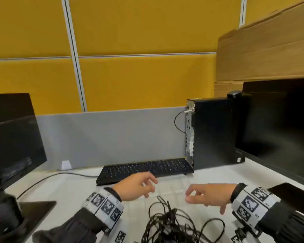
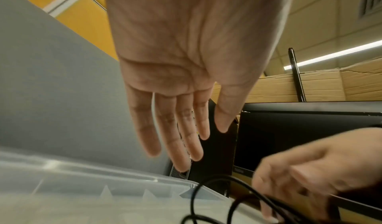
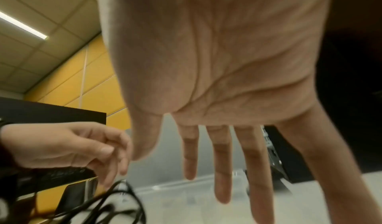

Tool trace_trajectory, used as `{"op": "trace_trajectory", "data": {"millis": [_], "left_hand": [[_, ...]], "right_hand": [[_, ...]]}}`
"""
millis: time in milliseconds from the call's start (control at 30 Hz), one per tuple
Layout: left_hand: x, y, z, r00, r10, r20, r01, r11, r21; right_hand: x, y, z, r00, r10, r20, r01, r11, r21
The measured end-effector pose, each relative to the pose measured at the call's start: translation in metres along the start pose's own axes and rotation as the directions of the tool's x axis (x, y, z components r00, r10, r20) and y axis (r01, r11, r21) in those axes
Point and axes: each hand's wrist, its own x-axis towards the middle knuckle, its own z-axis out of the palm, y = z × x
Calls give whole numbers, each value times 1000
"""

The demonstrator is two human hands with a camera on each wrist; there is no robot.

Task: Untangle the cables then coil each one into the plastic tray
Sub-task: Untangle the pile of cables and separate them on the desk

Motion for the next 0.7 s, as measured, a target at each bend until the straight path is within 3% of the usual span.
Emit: {"op": "trace_trajectory", "data": {"millis": [133,233,333,567,700], "left_hand": [[-12,8,13,997,-17,-76,8,993,-120],[-21,9,27,996,-18,-92,-1,979,-201],[-26,3,38,995,-27,-94,2,968,-253],[-24,-12,59,998,-22,-67,2,957,-291],[-22,-15,67,979,-3,-202,-85,902,-424]], "right_hand": [[-15,-6,27,994,-9,113,-4,993,116],[-13,-8,48,985,-13,174,1,998,65],[-6,-13,60,979,-46,199,6,981,196],[7,-9,75,971,-240,-22,239,949,205],[4,-9,71,933,-313,-176,352,896,271]]}}
